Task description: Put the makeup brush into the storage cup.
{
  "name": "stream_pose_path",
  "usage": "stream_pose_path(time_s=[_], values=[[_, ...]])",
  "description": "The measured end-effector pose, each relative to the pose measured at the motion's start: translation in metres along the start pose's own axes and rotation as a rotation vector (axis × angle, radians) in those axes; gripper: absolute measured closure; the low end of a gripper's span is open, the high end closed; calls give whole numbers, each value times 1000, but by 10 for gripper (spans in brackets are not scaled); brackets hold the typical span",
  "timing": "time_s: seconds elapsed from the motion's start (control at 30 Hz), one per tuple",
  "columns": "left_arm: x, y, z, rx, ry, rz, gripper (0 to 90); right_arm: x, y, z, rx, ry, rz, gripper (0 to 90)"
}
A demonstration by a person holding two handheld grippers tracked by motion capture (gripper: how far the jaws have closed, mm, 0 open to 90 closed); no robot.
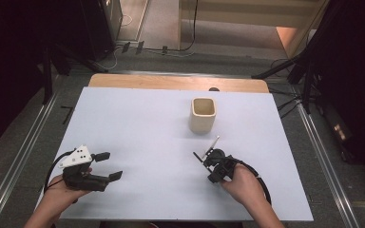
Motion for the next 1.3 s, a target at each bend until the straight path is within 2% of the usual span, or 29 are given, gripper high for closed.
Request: stream_pose_path(time_s=[0.23, 0.37, 0.53, 0.7, 0.8, 0.83, 0.87, 0.9, 0.93, 0.97, 1.03, 1.1, 1.13, 1.2, 1.23, 1.3], values=[[0, 0, 0, 0, 1, 0, 164, 0, 0, 1, 8, 6, -7, 860], [0, 0, 0, 0, -1, 1, 164, 0, 0, 2, 28, 20, -12, 864], [0, 0, 0, -2, -2, 4, 164, -1, -1, 4, 28, 35, -14, 867], [0, 0, 0, -1, -2, 4, 164, -1, -3, 7, 36, 68, -2, 867], [0, 0, 0, -1, -3, 5, 164, -2, -4, 9, 58, 93, 17, 868], [0, 0, 0, -1, -2, 5, 164, -5, -4, 11, 63, 105, 45, 868], [0, 0, 0, -1, -2, 5, 164, -5, -4, 11, 63, 105, 45, 868], [0, 0, 0, -1, -3, 5, 164, -10, -3, 12, 61, 118, 83, 868], [0, 0, 0, -1, -3, 4, 164, -10, -3, 12, 61, 118, 83, 868], [0, 0, 0, -2, -3, 5, 164, -13, -2, 12, 62, 136, 116, 868], [-1, 1, 0, 4, 1, 5, 164, -14, -2, 13, 79, 181, 130, 868], [-1, 1, 0, -1, -1, 16, 164, -14, -1, 13, 88, 196, 144, 868], [-1, 2, 0, -5, -1, 21, 164, -16, -1, 15, 82, 226, 190, 868], [-1, 2, 0, -4, 1, 17, 164, -17, -1, 15, 88, 232, 199, 868], [-1, 1, 0, -7, 1, 14, 164, -21, 0, 16, 80, 231, 238, 868], [0, 2, 0, -8, 0, 13, 164, -23, 1, 15, 74, 240, 265, 868]])
Point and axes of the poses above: each handheld gripper's, and its own axes: x roughly forward along the jaws, y roughly out of its top, z roughly to its right, the point moved 4 cm from there along x, roughly forward along the jaws, and after that the axes turned 6 degrees about -x, right-handed, at the moved point
